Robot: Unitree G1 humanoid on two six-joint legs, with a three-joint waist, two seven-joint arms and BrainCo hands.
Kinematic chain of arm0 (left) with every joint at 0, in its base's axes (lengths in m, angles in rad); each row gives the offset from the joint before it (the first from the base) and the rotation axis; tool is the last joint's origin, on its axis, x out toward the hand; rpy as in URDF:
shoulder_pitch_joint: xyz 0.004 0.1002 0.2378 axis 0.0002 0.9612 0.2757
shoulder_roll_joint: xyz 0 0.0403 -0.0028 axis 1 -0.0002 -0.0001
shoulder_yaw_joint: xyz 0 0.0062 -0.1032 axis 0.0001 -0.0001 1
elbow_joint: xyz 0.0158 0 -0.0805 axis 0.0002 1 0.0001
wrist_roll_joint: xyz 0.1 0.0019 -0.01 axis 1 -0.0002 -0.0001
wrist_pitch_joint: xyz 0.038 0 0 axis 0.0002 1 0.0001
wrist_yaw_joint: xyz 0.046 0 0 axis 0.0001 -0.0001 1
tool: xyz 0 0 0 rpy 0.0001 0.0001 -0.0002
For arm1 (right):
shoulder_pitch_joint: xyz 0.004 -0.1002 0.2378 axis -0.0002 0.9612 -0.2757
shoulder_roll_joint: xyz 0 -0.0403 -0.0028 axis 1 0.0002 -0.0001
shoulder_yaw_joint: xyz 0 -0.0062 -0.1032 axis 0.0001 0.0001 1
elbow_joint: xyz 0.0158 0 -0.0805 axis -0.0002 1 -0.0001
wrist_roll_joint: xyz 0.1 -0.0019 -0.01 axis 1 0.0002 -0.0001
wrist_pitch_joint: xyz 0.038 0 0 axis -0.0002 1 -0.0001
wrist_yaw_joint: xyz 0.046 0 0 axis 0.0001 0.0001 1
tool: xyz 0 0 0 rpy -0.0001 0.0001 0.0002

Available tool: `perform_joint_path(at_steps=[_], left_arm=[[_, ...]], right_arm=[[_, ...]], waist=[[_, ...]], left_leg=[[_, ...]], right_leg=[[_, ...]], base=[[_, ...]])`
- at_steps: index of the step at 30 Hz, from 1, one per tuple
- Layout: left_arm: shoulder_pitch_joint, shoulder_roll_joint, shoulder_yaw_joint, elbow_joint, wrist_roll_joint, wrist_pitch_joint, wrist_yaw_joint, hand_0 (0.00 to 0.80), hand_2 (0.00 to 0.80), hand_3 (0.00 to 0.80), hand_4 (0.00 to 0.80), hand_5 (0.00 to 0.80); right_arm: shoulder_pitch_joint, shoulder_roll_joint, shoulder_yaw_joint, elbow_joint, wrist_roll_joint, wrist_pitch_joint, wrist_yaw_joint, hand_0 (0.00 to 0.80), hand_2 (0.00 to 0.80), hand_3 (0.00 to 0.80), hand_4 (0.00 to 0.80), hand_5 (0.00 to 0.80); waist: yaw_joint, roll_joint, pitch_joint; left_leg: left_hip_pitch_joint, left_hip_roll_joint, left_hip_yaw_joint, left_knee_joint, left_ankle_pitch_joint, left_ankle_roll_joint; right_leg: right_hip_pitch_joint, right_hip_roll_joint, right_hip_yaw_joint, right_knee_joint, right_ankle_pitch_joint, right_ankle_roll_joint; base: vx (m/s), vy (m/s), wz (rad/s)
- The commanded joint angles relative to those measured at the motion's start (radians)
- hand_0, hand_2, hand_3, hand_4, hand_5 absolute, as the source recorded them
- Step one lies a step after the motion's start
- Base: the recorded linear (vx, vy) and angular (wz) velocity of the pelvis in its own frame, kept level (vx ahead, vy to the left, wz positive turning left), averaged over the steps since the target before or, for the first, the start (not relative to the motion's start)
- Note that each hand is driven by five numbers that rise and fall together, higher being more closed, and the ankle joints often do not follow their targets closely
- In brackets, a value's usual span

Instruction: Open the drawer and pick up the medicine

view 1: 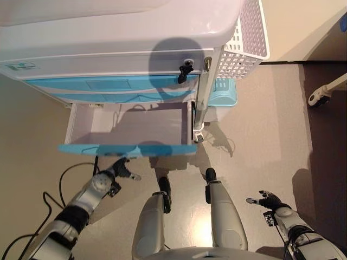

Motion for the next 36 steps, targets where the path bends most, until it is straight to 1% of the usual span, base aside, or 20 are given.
perform_joint_path(at_steps=[1,3,4,5,6,8,10,11,16,25,26,27,28,30,31,32,34,36], left_arm=[[-0.168,0.058,0.045,0.057,-0.003,-0.024,0.106,0.000,0.000,0.000,0.000,0.000],[-0.253,0.055,0.016,0.143,0.043,-0.019,0.137,0.000,0.000,0.000,0.000,0.000],[-0.285,0.055,0.015,0.170,0.054,-0.016,0.156,0.000,0.000,0.000,0.000,0.000],[-0.286,0.055,0.014,0.170,0.053,-0.016,0.156,0.000,0.000,0.000,0.000,0.000],[-0.347,0.042,0.005,0.254,0.090,-0.019,0.207,0.000,0.000,0.000,0.000,0.000],[-0.384,0.044,-0.021,0.315,0.154,-0.012,0.238,0.000,0.000,0.000,0.000,0.000],[-0.441,0.037,-0.065,0.392,0.225,0.002,0.267,0.000,0.000,0.000,0.000,0.000],[-0.449,0.034,-0.069,0.432,0.230,0.003,0.266,0.000,0.000,0.000,0.000,0.000],[-0.471,0.027,-0.071,0.480,0.209,-0.003,0.256,0.000,0.000,0.000,0.000,0.000],[-0.472,0.020,-0.079,0.484,0.206,-0.002,0.246,0.000,0.000,0.000,0.000,0.000],[-0.466,0.021,-0.074,0.476,0.199,-0.002,0.241,0.000,0.000,0.000,0.000,0.000],[-0.444,0.019,-0.054,0.440,0.165,-0.005,0.235,0.000,0.000,0.000,0.000,0.000],[-0.444,0.019,-0.054,0.439,0.165,-0.005,0.235,0.000,0.000,0.000,0.000,0.000],[-0.392,0.016,-0.014,0.365,0.107,-0.016,0.228,0.000,0.000,0.000,0.000,0.000],[-0.299,-0.003,0.052,0.293,0.013,-0.034,0.218,0.000,0.000,0.000,0.000,0.000],[-0.298,-0.003,0.052,0.293,0.013,-0.033,0.218,0.000,0.000,0.000,0.000,0.000],[-0.189,-0.033,0.118,0.216,-0.082,-0.053,0.202,0.000,0.000,0.000,0.000,0.000],[-0.100,-0.068,0.167,0.176,-0.150,-0.066,0.178,0.000,0.000,0.000,0.000,0.000]], right_arm=[[0.025,-0.013,0.038,0.004,0.005,-0.004,-0.001,0.000,0.000,0.000,0.000,0.000],[0.018,-0.002,0.052,0.009,0.005,-0.007,-0.003,0.000,0.000,0.000,0.000,0.000],[0.015,0.003,0.060,0.013,0.003,-0.009,-0.005,0.000,0.000,0.000,0.000,0.000],[0.015,0.003,0.060,0.013,0.003,-0.010,-0.005,0.000,0.000,0.000,0.000,0.000],[0.010,0.017,0.076,0.021,0.004,-0.017,-0.016,0.000,0.000,0.000,0.000,0.000],[0.006,0.022,0.088,0.017,0.005,-0.025,-0.029,0.000,0.000,0.000,0.000,0.000],[0.000,0.029,0.105,0.015,0.007,-0.035,-0.041,0.000,0.000,0.000,0.000,0.000],[-0.001,0.029,0.111,0.015,0.008,-0.038,-0.043,0.000,0.000,0.000,0.000,0.000],[0.003,0.033,0.136,0.010,0.007,-0.042,-0.043,0.000,0.000,0.000,0.000,0.000],[0.006,0.032,0.149,0.007,-0.006,-0.044,-0.042,0.000,0.000,0.000,0.000,0.000],[0.005,0.033,0.148,0.009,-0.007,-0.042,-0.040,0.000,0.000,0.000,0.000,0.000],[0.004,0.034,0.144,0.012,-0.010,-0.037,-0.039,0.000,0.000,0.000,0.000,0.000],[0.004,0.034,0.144,0.012,-0.010,-0.037,-0.039,0.000,0.000,0.000,0.000,0.000],[0.011,0.036,0.136,0.014,-0.015,-0.030,-0.035,0.000,0.000,0.000,0.000,0.000],[0.023,0.041,0.126,0.012,-0.028,-0.023,-0.028,0.000,0.000,0.000,0.000,0.000],[0.023,0.040,0.126,0.012,-0.028,-0.023,-0.028,0.000,0.000,0.000,0.000,0.000],[0.035,0.046,0.112,0.013,-0.043,-0.013,-0.023,0.000,0.000,0.000,0.000,0.000],[0.047,0.053,0.096,0.019,-0.054,-0.007,-0.018,0.000,0.000,0.000,0.000,0.000]], waist=[[-0.025,-0.026,-0.044],[-0.032,-0.033,-0.042],[-0.035,-0.036,-0.042],[-0.034,-0.036,-0.042],[-0.041,-0.043,-0.042],[-0.047,-0.049,-0.041],[-0.054,-0.056,-0.043],[-0.057,-0.058,-0.043],[-0.062,-0.063,-0.048],[-0.062,-0.061,-0.059],[-0.059,-0.059,-0.060],[-0.055,-0.055,-0.060],[-0.055,-0.055,-0.060],[-0.048,-0.052,-0.061],[-0.039,-0.049,-0.062],[-0.039,-0.049,-0.062],[-0.028,-0.045,-0.067],[-0.020,-0.042,-0.072]], left_leg=[[-0.008,-0.047,0.009,0.116,-0.118,0.081],[-0.012,-0.041,0.017,0.121,-0.123,0.082],[-0.015,-0.040,0.020,0.125,-0.125,0.082],[-0.015,-0.040,0.020,0.126,-0.125,0.082],[-0.023,-0.036,0.023,0.138,-0.132,0.082],[-0.027,-0.033,0.024,0.145,-0.136,0.083],[-0.031,-0.030,0.024,0.153,-0.140,0.082],[-0.032,-0.028,0.026,0.157,-0.142,0.082],[-0.033,-0.025,0.032,0.155,-0.146,0.084],[-0.030,-0.026,0.031,0.140,-0.141,0.081],[-0.029,-0.027,0.030,0.138,-0.140,0.081],[-0.021,-0.029,0.028,0.130,-0.135,0.080],[-0.021,-0.029,0.027,0.129,-0.134,0.080],[-0.003,-0.033,0.022,0.113,-0.129,0.079],[0.027,-0.038,0.016,0.087,-0.122,0.077],[0.028,-0.038,0.015,0.086,-0.122,0.077],[0.065,-0.046,0.007,0.047,-0.108,0.072],[0.106,-0.053,-0.002,0.007,-0.096,0.068]], right_leg=[[0.039,0.030,-0.008,-0.021,-0.013,0.007],[0.031,0.034,0.000,-0.015,-0.016,0.008],[0.027,0.036,0.001,-0.013,-0.018,0.008],[0.027,0.036,0.001,-0.012,-0.018,0.008],[0.019,0.039,0.006,-0.007,-0.021,0.008],[0.015,0.042,0.010,-0.005,-0.021,0.009],[0.011,0.045,0.012,-0.003,-0.021,0.012],[0.010,0.046,0.015,-0.003,-0.020,0.013],[0.006,0.050,0.023,-0.009,-0.013,0.016],[0.009,0.050,0.025,-0.022,-0.007,0.017],[0.012,0.049,0.025,-0.024,-0.006,0.017],[0.020,0.047,0.020,-0.027,-0.004,0.017],[0.021,0.047,0.020,-0.028,-0.004,0.017],[0.040,0.044,0.016,-0.037,-0.003,0.018],[0.070,0.040,0.011,-0.054,0.003,0.018],[0.071,0.040,0.011,-0.055,0.003,0.018],[0.113,0.037,0.004,-0.089,0.012,0.018],[0.157,0.033,-0.004,-0.120,0.019,0.020]], base=[[0.000,0.000,0.00],[0.008,0.009,-0.03],[0.014,0.011,-0.10],[0.019,-0.001,-0.13],[0.016,-0.006,-0.13],[0.020,-0.001,-0.14],[0.016,0.004,-0.15],[0.008,0.012,-0.11],[0.009,0.017,-0.05],[0.002,0.004,-0.03],[0.000,0.000,0.00],[0.000,0.000,0.00],[0.000,0.000,0.00],[0.016,-0.015,0.00],[0.000,0.000,0.00],[0.000,0.000,0.00],[0.023,-0.015,0.00],[0.073,-0.048,0.04]])
